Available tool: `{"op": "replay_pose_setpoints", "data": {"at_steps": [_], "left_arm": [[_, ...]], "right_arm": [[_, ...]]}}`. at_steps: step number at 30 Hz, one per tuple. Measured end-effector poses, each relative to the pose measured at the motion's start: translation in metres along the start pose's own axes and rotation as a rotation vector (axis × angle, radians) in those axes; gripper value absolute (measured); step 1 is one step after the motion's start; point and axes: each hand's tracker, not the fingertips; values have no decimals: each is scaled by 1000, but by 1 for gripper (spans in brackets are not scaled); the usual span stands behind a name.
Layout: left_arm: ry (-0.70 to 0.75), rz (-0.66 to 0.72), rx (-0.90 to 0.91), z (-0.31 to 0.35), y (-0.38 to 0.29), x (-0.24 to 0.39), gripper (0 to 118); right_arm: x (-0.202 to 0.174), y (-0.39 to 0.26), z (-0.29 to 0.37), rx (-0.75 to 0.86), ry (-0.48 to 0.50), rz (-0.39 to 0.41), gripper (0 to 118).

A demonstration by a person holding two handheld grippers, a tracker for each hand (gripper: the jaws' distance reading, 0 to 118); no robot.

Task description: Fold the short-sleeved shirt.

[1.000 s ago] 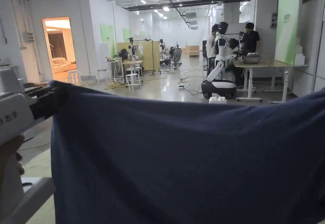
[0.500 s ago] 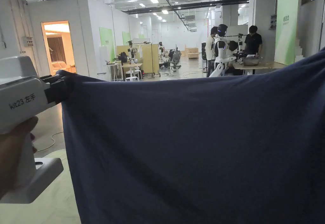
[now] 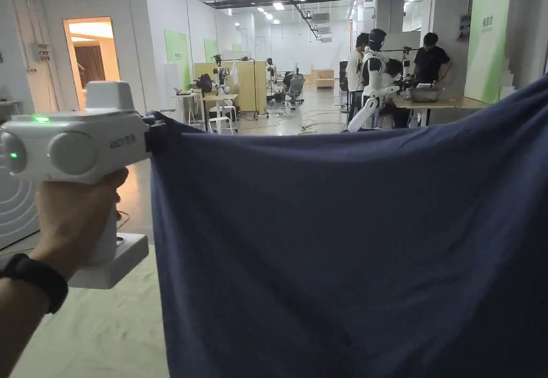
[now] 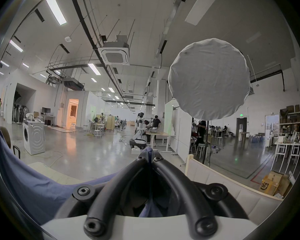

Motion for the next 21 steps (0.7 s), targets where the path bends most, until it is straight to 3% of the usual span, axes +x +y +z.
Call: {"op": "replay_pose_setpoints", "data": {"at_steps": [4,7,8,13,21], "left_arm": [[4,7,-23,-35,-13,4,6],[26,-20,-37,-56,-20,10,6],[36,-28,-42,-63,-22,10,6],[59,-42,-12,-90,-29,15,5],[40,-49,-92,-105,-69,10,5]], "right_arm": [[-4,-13,-39,-83,-3,-19,2],[-6,-24,-71,-80,-28,38,2],[-13,-20,-67,-6,-23,71,2],[-28,-23,-83,27,-57,101,2],[-29,-49,-85,-64,-9,98,2]]}}
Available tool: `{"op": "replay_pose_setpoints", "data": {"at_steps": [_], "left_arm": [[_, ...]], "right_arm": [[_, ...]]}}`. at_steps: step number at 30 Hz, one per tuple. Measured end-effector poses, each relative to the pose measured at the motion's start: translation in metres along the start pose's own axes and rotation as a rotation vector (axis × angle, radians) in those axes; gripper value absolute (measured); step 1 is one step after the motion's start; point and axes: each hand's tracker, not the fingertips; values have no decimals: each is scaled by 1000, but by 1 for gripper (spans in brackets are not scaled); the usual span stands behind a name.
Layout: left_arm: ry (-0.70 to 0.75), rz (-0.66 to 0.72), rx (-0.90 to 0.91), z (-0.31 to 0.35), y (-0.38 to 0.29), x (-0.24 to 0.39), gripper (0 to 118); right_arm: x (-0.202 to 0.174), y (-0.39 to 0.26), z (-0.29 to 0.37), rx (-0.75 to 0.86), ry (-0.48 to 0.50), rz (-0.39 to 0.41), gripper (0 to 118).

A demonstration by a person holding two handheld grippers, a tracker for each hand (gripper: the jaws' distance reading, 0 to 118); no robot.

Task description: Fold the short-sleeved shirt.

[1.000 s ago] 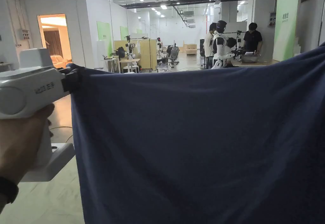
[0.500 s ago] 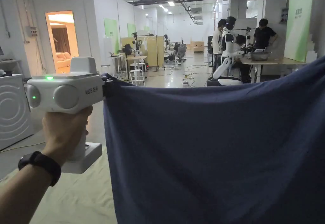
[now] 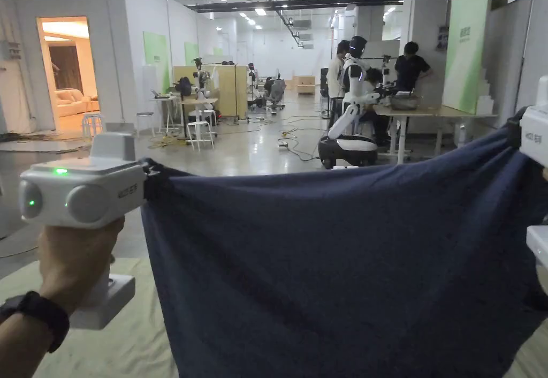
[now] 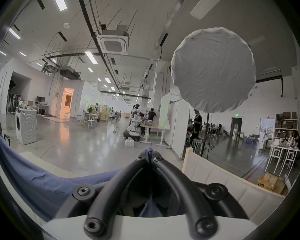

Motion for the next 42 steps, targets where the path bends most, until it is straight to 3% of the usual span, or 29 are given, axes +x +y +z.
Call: {"op": "replay_pose_setpoints", "data": {"at_steps": [2,3,5,6,7,8,9,10,11,13,17,20,22,25,28,31,33,34,36,37,38,39,40,42], "left_arm": [[-32,24,-59,3,-28,-1,5],[-39,38,-87,8,-43,0,5],[-73,66,-106,21,-84,-2,5],[-87,59,-127,32,-98,-2,5],[-96,74,-110,49,-117,-5,5],[-118,80,-124,64,-138,-7,5],[-137,94,-147,80,-156,-10,5],[-139,112,-148,99,-175,-12,5],[-127,116,-178,117,-193,-14,5],[-145,119,-208,157,-226,-12,5],[-196,201,-281,236,-275,-8,5],[-200,236,-346,281,-311,-2,5],[-183,217,-349,311,-331,3,5],[-149,264,-440,332,-353,0,5],[-156,199,-546,338,-376,-2,5],[-166,173,-625,340,-390,-2,6],[-145,196,-658,339,-398,-7,20],[-137,197,-665,339,-400,-8,39],[-101,199,-680,337,-403,-13,46],[-88,209,-684,337,-404,-18,69],[-76,221,-684,339,-403,-25,88],[-67,230,-679,341,-399,-29,98],[-17,254,-649,346,-396,-35,99],[34,260,-594,353,-381,-44,99]], "right_arm": [[2,-20,7,-83,39,-34,2],[2,-65,22,-88,14,-61,2],[4,-116,43,-210,86,-161,2],[9,-122,52,-123,96,-93,2],[4,-140,71,-204,193,-132,2],[7,-152,96,-100,163,-68,2],[13,-167,109,-154,248,-65,2],[18,-192,128,-301,266,-180,2],[9,-185,177,-129,188,-25,2],[11,-217,224,-265,219,-141,2],[23,-279,288,-314,228,-166,2],[32,-332,341,-464,236,-235,2],[34,-359,369,-532,207,-205,2],[43,-393,406,-648,197,-290,2],[46,-414,433,-734,196,-282,2],[39,-424,445,-795,216,-207,2],[34,-429,441,-861,243,-175,3],[32,-431,438,-893,262,-156,8],[35,-436,433,-939,233,-110,12],[36,-438,430,-943,218,-107,33],[40,-440,428,-950,207,-103,62],[45,-440,430,-938,189,-109,85],[51,-436,431,-912,161,-111,92],[61,-427,433,-878,140,-136,86]]}}
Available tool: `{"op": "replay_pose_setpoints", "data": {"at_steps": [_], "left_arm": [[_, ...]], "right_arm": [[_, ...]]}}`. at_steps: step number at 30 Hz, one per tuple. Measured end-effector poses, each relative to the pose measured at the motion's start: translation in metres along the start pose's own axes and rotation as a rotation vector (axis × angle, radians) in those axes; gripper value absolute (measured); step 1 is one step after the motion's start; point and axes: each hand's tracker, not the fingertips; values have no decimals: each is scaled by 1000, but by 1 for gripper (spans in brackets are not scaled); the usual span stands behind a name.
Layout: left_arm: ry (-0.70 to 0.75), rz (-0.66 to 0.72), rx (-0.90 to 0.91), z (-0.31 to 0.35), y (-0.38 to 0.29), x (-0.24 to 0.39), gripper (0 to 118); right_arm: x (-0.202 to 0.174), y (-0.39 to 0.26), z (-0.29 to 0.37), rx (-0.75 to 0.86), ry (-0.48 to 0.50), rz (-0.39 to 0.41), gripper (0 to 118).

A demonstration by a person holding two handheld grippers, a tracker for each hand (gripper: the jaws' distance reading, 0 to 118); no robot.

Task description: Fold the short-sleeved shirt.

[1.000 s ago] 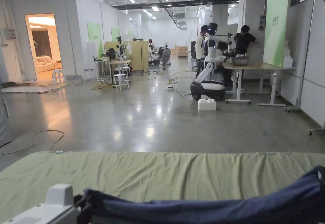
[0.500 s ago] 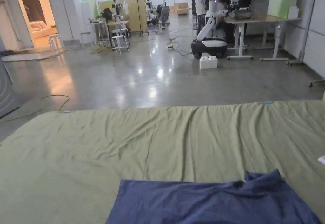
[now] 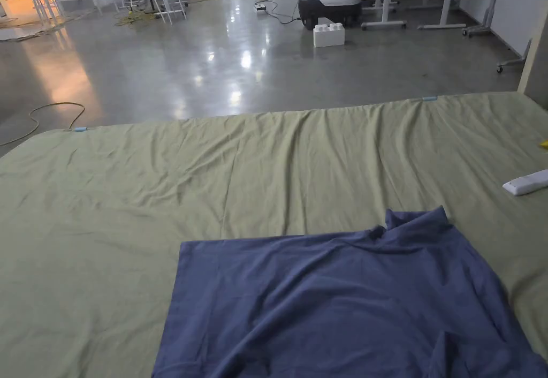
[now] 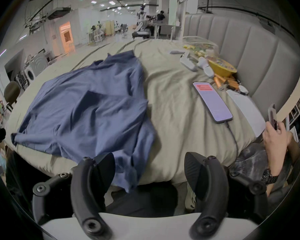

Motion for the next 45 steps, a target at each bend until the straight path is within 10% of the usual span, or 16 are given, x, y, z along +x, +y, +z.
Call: {"op": "replay_pose_setpoints", "data": {"at_steps": [6,16,21,25,28,45], "left_arm": [[-9,-44,296,72,33,29,99],[-27,-224,611,152,70,132,95],[-90,-291,652,167,77,154,54],[-134,-319,653,165,75,156,11],[-189,-321,619,161,76,154,0],[-142,-234,522,141,85,131,0]], "right_arm": [[-9,23,67,297,73,-104,86],[-66,68,135,645,119,29,78],[-83,77,148,707,180,63,61],[-93,79,154,776,165,108,21],[-92,79,146,688,233,55,4],[-98,84,142,711,197,72,0]]}}
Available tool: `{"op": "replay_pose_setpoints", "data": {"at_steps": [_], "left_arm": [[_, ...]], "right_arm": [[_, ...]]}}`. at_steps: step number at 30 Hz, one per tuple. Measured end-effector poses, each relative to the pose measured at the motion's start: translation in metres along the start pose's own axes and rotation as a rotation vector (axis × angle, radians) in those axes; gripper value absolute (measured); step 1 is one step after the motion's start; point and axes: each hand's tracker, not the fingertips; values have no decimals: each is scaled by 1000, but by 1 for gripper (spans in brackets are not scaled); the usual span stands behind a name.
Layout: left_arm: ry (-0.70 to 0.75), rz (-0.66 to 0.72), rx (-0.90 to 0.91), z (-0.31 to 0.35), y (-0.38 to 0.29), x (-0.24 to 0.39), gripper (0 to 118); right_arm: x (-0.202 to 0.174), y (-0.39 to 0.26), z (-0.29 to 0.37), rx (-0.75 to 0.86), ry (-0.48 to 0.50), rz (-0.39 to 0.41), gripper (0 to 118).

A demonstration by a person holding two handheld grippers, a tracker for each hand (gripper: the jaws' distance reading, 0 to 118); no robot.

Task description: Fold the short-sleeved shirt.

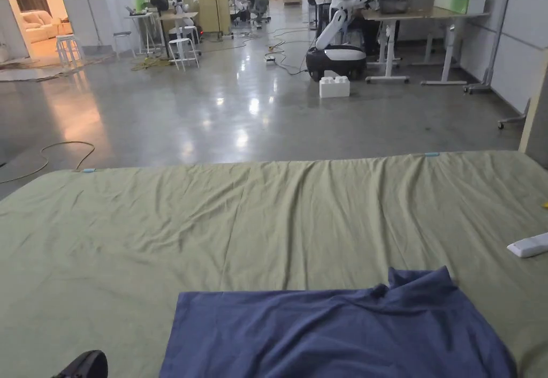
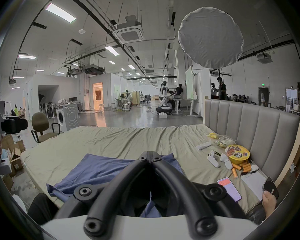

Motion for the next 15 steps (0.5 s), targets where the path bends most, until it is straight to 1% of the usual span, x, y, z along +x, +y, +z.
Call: {"op": "replay_pose_setpoints", "data": {"at_steps": [2,4,5,6,7,8,9,10,11,13,15], "left_arm": [[-3,16,-26,-4,-9,-12,0],[-3,70,-82,-14,-24,-28,1],[8,130,-147,-20,-32,-37,6],[6,167,-207,-27,-45,-46,17],[37,214,-299,-36,-61,-55,29],[59,242,-358,-42,-75,-61,34],[82,274,-417,-47,-92,-71,34],[78,275,-475,-53,-111,-79,44],[66,278,-484,-55,-121,-83,54],[43,303,-545,-64,-149,-92,67],[51,343,-591,-75,-167,-99,69]], "right_arm": [[0,-4,0,-16,-1,-4,0],[3,-9,1,-32,-1,-23,0],[4,-12,2,-47,-1,-39,0],[5,-16,2,-61,0,-53,0],[6,-18,1,-79,0,-60,0],[4,-18,1,-107,-3,-72,0],[4,-18,2,-104,-1,-65,0],[3,-20,2,-111,-4,-63,0],[3,-22,2,-124,-5,-64,0],[6,-26,3,-148,2,-82,0],[7,-29,3,-170,4,-100,0]]}}
